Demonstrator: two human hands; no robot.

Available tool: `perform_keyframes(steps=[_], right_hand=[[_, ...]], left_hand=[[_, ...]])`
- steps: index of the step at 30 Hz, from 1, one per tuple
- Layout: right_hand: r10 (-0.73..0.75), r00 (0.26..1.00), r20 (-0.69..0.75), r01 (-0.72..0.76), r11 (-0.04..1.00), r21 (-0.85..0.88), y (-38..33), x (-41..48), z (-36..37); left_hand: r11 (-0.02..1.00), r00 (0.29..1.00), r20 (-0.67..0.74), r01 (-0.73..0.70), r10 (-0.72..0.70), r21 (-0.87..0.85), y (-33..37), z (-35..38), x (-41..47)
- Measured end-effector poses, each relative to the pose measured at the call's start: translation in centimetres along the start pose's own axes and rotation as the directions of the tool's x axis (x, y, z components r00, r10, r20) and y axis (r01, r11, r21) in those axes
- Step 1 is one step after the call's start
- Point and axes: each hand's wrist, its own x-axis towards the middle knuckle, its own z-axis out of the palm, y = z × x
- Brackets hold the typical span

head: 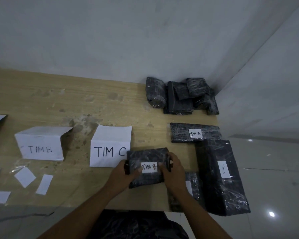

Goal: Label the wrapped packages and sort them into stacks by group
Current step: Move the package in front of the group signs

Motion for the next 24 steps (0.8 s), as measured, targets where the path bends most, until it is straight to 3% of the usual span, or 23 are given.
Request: perform_keyframes(steps=[8, 11, 16, 24], right_hand=[[0.037, 0.989, -0.143, -0.049, 0.995, -0.082, 1.1, 4.0, -5.5], [0.046, 0.990, -0.132, -0.066, 0.986, -0.151, 1.4, 5.1, -6.9], [-0.008, 0.994, -0.105, -0.037, 0.908, -0.418, 1.6, 5.2, -7.8], [0.047, 0.997, -0.056, -0.071, 0.803, -0.592, 3.6, 4.2, -7.3]], left_hand=[[0.995, 0.995, -0.067, -0.067, 0.073, 0.076, 5.7, 4.3, 4.5], [0.992, 0.996, -0.016, -0.087, 0.089, 0.096, 6.9, 5.9, 6.0], [0.984, 0.993, 0.096, -0.089, 0.074, 0.157, 7.5, 7.7, 6.9], [0.981, 0.990, 0.134, -0.072, 0.047, 0.182, 6.6, 9.3, 6.8]])
